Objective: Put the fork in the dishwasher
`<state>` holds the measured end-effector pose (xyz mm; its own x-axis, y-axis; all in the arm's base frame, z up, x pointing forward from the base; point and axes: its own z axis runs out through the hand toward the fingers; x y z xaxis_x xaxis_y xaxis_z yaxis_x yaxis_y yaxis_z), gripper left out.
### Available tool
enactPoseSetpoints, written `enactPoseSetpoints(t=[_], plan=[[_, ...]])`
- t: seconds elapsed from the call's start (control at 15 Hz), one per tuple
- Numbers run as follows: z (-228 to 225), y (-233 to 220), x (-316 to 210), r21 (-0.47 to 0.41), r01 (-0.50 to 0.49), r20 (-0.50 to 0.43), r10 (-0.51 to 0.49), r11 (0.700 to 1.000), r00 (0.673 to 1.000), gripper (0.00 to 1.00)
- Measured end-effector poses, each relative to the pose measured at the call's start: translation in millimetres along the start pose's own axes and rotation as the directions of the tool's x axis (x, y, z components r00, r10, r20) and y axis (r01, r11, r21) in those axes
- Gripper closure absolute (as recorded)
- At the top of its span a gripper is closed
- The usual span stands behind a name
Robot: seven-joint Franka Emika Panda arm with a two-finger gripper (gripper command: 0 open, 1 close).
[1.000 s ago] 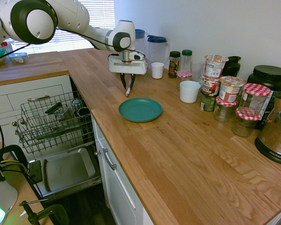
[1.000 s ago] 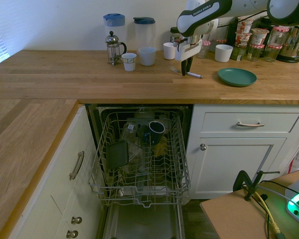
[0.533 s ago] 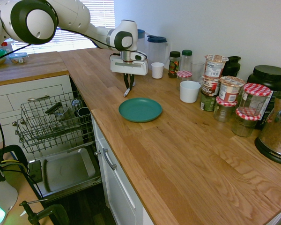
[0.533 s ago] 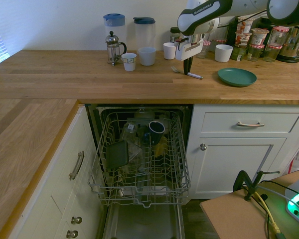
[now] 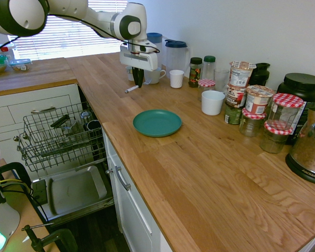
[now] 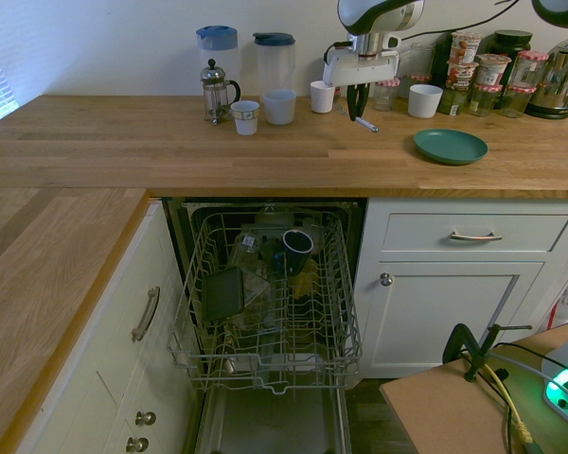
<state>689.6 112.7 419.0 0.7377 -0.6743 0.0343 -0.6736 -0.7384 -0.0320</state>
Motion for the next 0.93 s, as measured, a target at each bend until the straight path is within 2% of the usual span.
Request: enactPoseSetpoints(t=[0.33, 0.53, 0.8, 0.93], plan=[[-32, -3, -105, 0.012, -0.152, 0.008, 0.151, 0.988, 0.988, 1.0], [-39, 10, -159, 0.054, -0.221, 0.011, 0.221, 0.974, 0.975, 1.0], [-21, 38, -217, 0.102, -0.259, 0.006, 0.26, 0.96, 0.966, 1.0], [-19, 38, -216, 0.103, -0.263, 0.01, 0.263, 0.959, 0.965, 1.0]])
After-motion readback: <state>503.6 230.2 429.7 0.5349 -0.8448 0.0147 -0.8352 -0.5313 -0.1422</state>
